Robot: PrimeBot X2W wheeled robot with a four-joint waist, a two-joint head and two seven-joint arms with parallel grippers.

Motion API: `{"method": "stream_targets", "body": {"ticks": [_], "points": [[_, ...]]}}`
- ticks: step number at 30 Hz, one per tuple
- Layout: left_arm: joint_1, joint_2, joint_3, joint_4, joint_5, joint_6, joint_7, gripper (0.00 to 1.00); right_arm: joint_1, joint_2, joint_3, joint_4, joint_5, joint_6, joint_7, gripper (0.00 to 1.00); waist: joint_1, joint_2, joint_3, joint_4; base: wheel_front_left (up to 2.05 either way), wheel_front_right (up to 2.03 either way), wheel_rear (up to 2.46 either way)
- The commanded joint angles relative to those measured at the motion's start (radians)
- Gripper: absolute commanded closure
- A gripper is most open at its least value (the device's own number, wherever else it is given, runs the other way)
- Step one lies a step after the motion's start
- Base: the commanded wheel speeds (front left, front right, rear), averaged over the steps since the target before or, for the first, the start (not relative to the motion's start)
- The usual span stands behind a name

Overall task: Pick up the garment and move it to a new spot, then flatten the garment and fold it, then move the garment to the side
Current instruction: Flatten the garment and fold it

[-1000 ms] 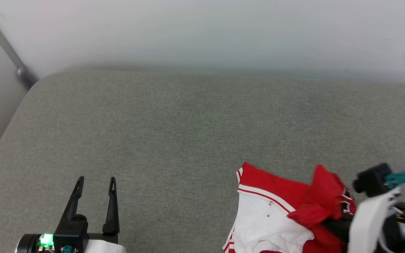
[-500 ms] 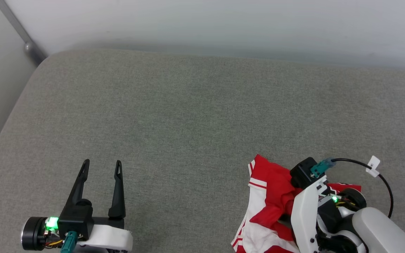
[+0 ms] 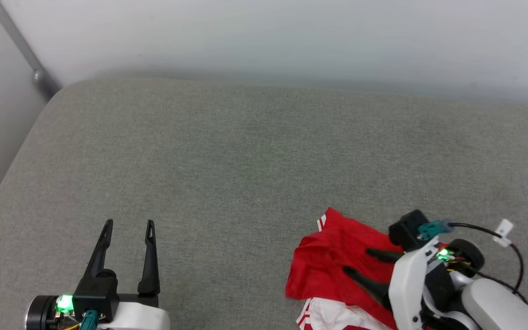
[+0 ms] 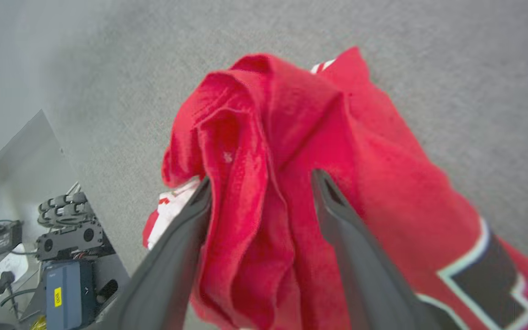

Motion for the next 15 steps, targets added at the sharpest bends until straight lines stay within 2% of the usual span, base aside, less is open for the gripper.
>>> {"method": "stream_targets", "body": {"ticks": [1,6,10,15], "points": [[0.011,0.002,0.004,-0.003,0.002,0.002,-0.002,0.0,0.024,-0.012,-0.021,-0.013,-0.02,-0.001,-0.028,0.0,0.0,-0.0001,-0.019,-0.02,0.0,0.0,0.0],[0.036,-0.002,0.006,-0.015,0.003,0.007,-0.002,0.0,0.081,-0.003,-0.201,-0.087,-0.146,-0.001,-0.196,0.0,0.0,-0.0001,-0.051,-0.066,0.0,0.0,0.0],[0.051,-0.006,0.003,-0.018,0.003,0.007,-0.002,0.0,0.141,0.051,-0.378,-0.101,-0.272,-0.001,-0.339,0.0,0.0,-0.0001,-0.072,-0.097,0.0,0.0,0.0],[0.062,-0.012,-0.001,-0.023,0.0,0.008,-0.002,0.0,0.223,0.152,-0.588,-0.093,-0.411,-0.001,-0.506,0.0,0.0,-0.0001,-0.092,-0.123,0.0,0.0,0.0]]}}
